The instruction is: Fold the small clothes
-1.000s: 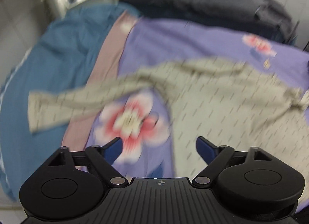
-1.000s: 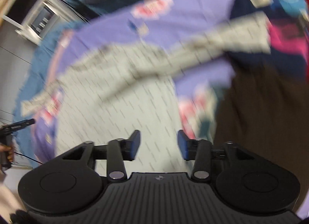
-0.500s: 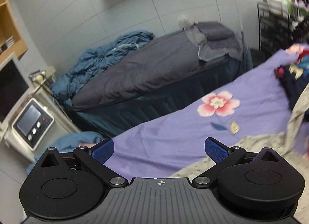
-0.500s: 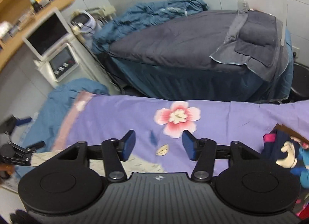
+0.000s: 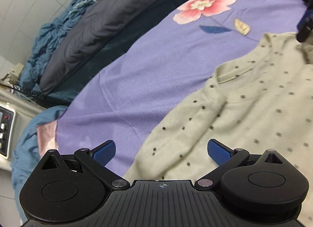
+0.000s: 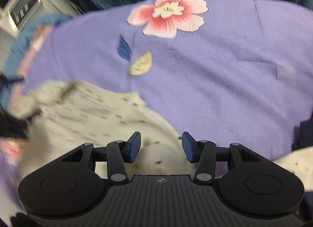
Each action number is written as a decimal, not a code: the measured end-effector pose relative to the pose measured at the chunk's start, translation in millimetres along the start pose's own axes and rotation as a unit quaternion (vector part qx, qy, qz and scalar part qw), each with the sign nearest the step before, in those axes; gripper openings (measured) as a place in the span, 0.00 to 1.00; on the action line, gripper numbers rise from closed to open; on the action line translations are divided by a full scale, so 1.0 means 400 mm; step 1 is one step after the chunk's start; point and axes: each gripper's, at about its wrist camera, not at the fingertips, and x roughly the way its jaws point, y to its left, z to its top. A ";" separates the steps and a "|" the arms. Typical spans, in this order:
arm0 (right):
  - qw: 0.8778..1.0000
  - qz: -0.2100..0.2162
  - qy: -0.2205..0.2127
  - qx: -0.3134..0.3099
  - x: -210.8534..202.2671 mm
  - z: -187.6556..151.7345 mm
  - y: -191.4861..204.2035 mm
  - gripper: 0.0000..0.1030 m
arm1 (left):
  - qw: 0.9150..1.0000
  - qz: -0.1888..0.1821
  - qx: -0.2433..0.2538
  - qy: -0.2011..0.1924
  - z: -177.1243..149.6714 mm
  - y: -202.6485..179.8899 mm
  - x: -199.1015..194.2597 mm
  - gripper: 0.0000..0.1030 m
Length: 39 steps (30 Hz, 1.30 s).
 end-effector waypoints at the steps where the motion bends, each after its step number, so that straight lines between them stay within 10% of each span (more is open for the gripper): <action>1: 1.000 -0.005 -0.002 -0.007 0.014 -0.004 0.004 0.52 | 1.000 -0.010 -0.006 -0.004 0.000 0.005 0.021 1.00; 4: 1.000 0.005 -0.008 -0.018 0.021 -0.013 0.020 0.62 | 0.999 -0.040 0.002 -0.002 -0.007 0.001 0.063 1.00; 6: 0.999 -0.010 -0.006 -0.045 0.018 -0.014 0.037 0.52 | 0.999 -0.047 0.002 -0.014 -0.017 0.000 0.075 1.00; 9: 0.999 0.014 0.001 -0.050 0.009 -0.003 0.039 0.03 | 0.994 -0.093 -0.050 -0.029 -0.023 0.033 0.073 1.00; 12: 0.998 0.047 -0.009 -0.047 -0.017 -0.002 0.060 0.04 | 0.988 -0.128 -0.080 -0.030 -0.023 0.053 0.068 0.54; 23: 0.979 -0.076 -0.169 -0.089 -0.081 0.231 0.097 0.03 | 0.945 -0.060 -0.310 -0.082 0.032 0.326 0.054 0.46; 26: 0.977 -0.099 -0.160 -0.106 -0.016 0.274 0.121 0.03 | 0.930 -0.064 -0.359 -0.035 0.034 0.371 0.125 0.68; 29: 0.972 -0.117 -0.139 -0.149 0.053 0.283 0.159 0.07 | 0.930 -0.036 -0.365 -0.016 0.035 0.368 0.136 1.00; 33: 0.968 -0.171 -0.124 -0.137 0.093 0.275 0.152 0.22 | 0.940 -0.051 -0.334 -0.042 0.015 0.329 0.100 1.00; 37: 0.980 -0.105 -0.167 -0.019 -0.007 0.213 0.089 0.62 | 0.965 -0.039 -0.258 -0.024 0.004 0.271 0.114 1.00; 39: 0.982 -0.082 -0.169 0.011 -0.048 0.165 0.060 0.63 | 0.971 -0.045 -0.236 -0.013 -0.002 0.254 0.136 1.00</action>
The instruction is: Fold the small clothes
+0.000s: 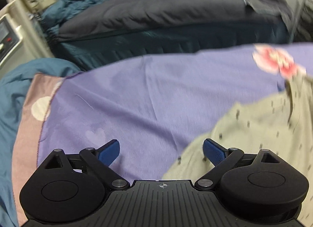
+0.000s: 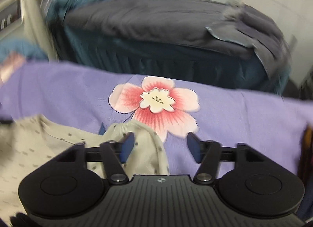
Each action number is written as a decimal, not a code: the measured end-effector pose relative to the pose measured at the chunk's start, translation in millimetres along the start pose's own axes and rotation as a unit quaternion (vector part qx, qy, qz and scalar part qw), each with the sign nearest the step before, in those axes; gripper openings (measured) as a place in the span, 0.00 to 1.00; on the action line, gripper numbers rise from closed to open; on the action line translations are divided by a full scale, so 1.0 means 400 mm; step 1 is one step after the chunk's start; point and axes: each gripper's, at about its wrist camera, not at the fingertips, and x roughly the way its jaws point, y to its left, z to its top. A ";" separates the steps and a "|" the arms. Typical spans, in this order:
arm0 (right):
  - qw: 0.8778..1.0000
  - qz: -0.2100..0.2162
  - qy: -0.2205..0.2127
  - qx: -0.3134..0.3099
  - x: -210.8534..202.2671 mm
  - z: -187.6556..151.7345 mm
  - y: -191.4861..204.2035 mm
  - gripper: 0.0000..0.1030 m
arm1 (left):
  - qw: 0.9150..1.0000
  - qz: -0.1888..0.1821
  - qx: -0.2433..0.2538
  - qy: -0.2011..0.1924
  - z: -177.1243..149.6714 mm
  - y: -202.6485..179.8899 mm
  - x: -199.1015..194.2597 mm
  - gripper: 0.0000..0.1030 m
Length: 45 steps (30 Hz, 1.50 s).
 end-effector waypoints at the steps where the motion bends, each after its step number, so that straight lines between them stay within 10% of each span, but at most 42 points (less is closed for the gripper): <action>1: 1.000 0.006 0.012 0.008 -0.014 -0.019 -0.017 0.63 | 1.000 -0.014 0.005 0.007 -0.007 -0.005 0.010 1.00; 2: 0.999 0.012 0.026 0.015 -0.022 -0.036 -0.034 0.63 | 0.999 -0.038 0.004 0.014 -0.014 -0.006 0.018 0.98; 5: 0.997 0.019 0.065 0.031 -0.040 -0.089 -0.078 0.63 | 0.997 -0.068 0.005 0.018 -0.023 -0.019 0.023 0.48; 8: 0.995 0.005 0.071 0.077 -0.085 -0.129 -0.116 0.63 | 0.999 -0.031 0.000 -0.013 -0.023 -0.011 -0.004 0.47; 13: 0.985 0.002 0.041 0.169 -0.201 -0.192 -0.178 0.63 | 0.998 0.007 -0.066 0.017 -0.028 0.074 0.025 0.54; 16: 0.979 -0.012 0.025 0.204 -0.264 -0.228 -0.209 0.66 | 0.997 0.033 -0.071 0.023 -0.024 0.078 0.023 1.00; 21: 0.976 -0.063 0.033 0.205 -0.325 -0.294 -0.268 0.65 | 0.992 0.103 -0.073 0.004 -0.037 0.065 -0.046 1.00; 33: 0.980 -0.151 0.015 0.127 -0.372 -0.259 -0.540 0.58 | 0.996 0.037 -0.081 0.004 -0.291 -0.118 -0.373 1.00; 37: 0.975 -0.139 0.061 0.161 -0.301 -0.288 -0.564 0.46 | 0.993 0.005 -0.112 0.036 -0.357 -0.199 -0.417 1.00; 39: 0.975 -0.092 0.045 0.195 -0.315 -0.294 -0.563 0.08 | 0.991 -0.005 -0.126 0.045 -0.373 -0.235 -0.432 1.00; 41: 0.965 -0.029 0.047 0.257 -0.327 -0.305 -0.576 0.05 | 0.990 -0.013 -0.133 0.045 -0.380 -0.272 -0.447 1.00; 43: 0.945 0.021 0.021 0.326 -0.365 -0.308 -0.610 0.05 | 0.991 -0.014 -0.129 0.045 -0.376 -0.307 -0.454 1.00; 45: 0.896 0.103 -0.024 0.431 -0.420 -0.315 -0.677 0.05 | 0.991 -0.013 -0.127 0.042 -0.365 -0.335 -0.465 1.00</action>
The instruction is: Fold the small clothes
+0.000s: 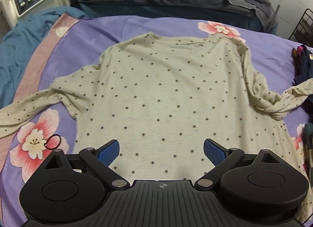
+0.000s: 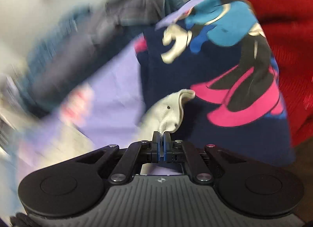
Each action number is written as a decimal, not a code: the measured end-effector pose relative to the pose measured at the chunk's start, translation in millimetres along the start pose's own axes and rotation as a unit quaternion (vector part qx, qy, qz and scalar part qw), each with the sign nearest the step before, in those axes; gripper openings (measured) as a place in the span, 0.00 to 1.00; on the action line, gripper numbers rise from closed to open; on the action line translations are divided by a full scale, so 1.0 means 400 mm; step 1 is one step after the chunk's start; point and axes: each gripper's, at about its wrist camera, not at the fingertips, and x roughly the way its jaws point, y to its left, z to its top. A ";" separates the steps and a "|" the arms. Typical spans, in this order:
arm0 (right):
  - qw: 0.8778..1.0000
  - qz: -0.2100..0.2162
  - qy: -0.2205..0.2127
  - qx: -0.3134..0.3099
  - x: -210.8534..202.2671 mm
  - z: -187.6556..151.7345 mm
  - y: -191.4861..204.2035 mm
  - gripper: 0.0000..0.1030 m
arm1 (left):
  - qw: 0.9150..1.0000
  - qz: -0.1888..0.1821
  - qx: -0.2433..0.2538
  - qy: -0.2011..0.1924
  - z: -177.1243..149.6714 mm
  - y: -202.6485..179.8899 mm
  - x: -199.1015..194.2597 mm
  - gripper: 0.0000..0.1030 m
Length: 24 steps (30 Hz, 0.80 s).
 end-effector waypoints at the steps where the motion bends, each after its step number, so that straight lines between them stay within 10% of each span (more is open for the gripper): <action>1: 0.997 0.048 -0.015 0.055 -0.039 0.027 -0.017 0.05 | 1.000 -0.002 -0.001 -0.003 0.004 -0.014 -0.006 1.00; 6: 0.973 0.152 -0.126 0.118 -0.234 0.194 -0.066 0.05 | 1.000 -0.021 -0.007 -0.010 0.022 -0.085 -0.019 1.00; 12: 0.975 0.067 -0.194 0.084 -0.317 0.361 -0.154 0.02 | 1.000 -0.031 0.004 -0.004 0.017 -0.182 -0.010 1.00; 18: 0.983 -0.071 -0.156 0.058 -0.218 0.424 -0.222 0.05 | 0.999 -0.037 0.030 0.011 0.009 -0.257 0.001 1.00; 21: 0.990 -0.058 -0.127 0.011 -0.217 0.393 -0.222 0.06 | 0.999 -0.035 0.036 0.004 0.007 -0.271 -0.011 1.00; 24: 0.989 -0.069 -0.099 -0.083 -0.226 0.348 -0.202 0.28 | 0.999 -0.028 0.030 0.007 0.001 -0.271 -0.014 1.00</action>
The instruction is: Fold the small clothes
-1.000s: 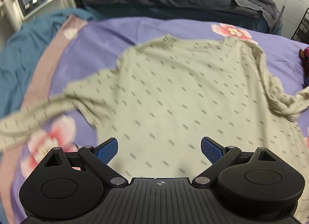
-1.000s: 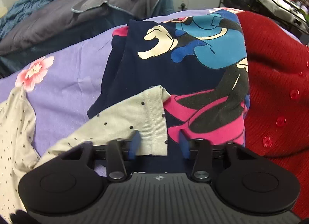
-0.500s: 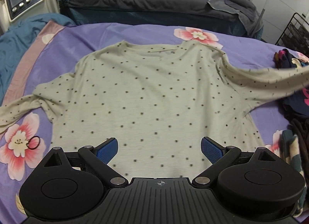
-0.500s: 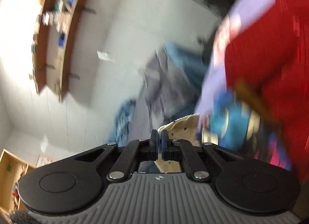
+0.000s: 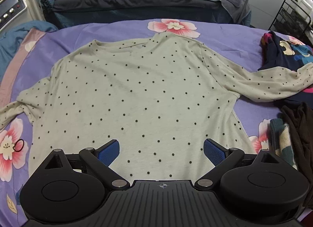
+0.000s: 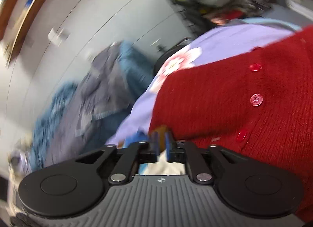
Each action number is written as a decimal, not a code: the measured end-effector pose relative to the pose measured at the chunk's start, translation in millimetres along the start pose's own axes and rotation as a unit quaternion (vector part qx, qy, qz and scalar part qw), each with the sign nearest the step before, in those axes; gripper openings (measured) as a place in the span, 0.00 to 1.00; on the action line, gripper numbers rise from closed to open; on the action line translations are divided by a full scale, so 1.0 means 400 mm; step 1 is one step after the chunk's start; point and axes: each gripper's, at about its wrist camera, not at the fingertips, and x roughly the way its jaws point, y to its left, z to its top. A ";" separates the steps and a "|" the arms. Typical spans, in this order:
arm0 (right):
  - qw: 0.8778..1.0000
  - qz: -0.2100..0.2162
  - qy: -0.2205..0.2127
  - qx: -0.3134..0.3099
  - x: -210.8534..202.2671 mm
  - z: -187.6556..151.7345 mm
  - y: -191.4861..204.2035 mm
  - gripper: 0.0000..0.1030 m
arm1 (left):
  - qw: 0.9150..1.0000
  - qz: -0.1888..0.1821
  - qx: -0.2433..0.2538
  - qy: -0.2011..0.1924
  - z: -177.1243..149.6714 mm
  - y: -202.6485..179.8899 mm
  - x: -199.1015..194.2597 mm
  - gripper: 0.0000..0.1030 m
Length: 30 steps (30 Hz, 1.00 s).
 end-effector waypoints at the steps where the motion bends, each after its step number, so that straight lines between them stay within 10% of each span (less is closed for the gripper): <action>1: 0.999 -0.004 0.005 -0.032 -0.002 -0.009 0.007 0.45 | 1.000 0.002 -0.004 0.002 -0.003 0.002 0.001 1.00; 2: 0.998 -0.007 0.010 -0.058 -0.002 -0.020 0.012 0.59 | 1.000 0.003 -0.008 0.005 -0.006 0.005 0.002 1.00; 10: 0.996 0.042 0.049 0.064 0.061 -0.078 -0.069 0.58 | 1.000 0.011 -0.021 0.019 -0.029 0.002 0.004 1.00; 12: 0.992 0.057 0.047 0.100 0.077 -0.094 -0.075 0.52 | 1.000 0.014 -0.014 0.022 -0.030 -0.005 0.002 1.00; 14: 0.988 0.074 0.042 0.131 0.081 -0.102 -0.077 0.05 | 1.000 0.017 -0.011 0.022 -0.031 -0.010 -0.001 1.00; 19: 0.985 0.099 -0.001 0.140 0.024 -0.074 -0.043 0.05 | 0.999 0.024 -0.019 0.022 -0.041 -0.005 -0.011 1.00; 23: 0.989 0.134 0.007 0.057 -0.049 -0.063 0.082 0.05 | 0.999 0.031 -0.036 0.016 -0.053 0.018 -0.026 1.00; 30: 0.957 0.274 0.091 0.025 -0.087 -0.210 0.403 0.05 | 0.996 0.051 -0.076 0.008 -0.079 0.137 -0.048 1.00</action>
